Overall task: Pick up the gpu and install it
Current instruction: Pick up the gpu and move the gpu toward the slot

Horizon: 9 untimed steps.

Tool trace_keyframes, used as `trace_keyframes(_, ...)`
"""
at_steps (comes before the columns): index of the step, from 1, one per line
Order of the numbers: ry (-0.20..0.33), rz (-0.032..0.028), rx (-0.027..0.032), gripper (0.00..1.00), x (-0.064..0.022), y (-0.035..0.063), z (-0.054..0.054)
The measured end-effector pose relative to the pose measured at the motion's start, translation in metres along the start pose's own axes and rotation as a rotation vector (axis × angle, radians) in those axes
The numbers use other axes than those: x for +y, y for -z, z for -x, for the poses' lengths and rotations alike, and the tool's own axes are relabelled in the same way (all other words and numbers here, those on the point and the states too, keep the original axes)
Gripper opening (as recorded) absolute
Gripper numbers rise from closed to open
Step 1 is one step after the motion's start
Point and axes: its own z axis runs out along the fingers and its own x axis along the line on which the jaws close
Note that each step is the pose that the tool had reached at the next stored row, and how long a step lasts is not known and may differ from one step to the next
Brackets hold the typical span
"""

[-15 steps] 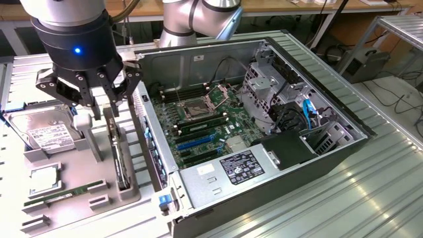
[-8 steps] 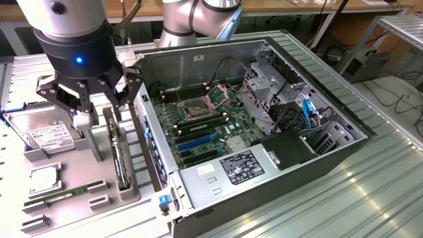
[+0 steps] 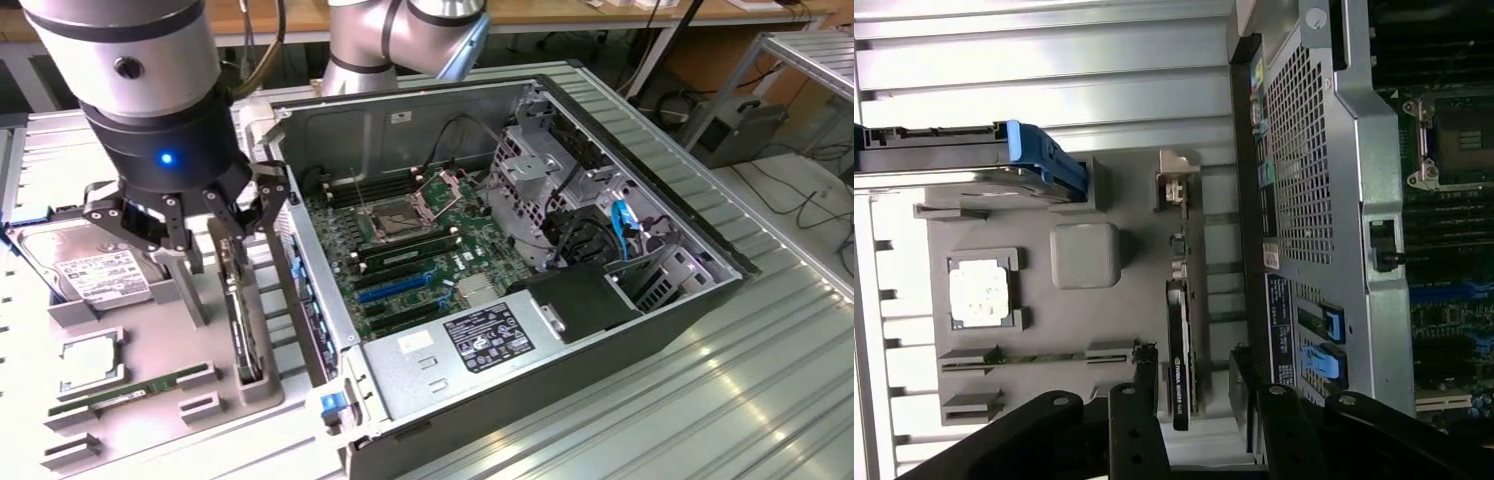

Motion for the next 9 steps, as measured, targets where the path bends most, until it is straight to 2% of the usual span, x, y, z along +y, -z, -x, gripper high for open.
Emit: trace_keyframes(9,0.0,0.0,0.0,0.42,-0.0058,-0.0161,-0.002)
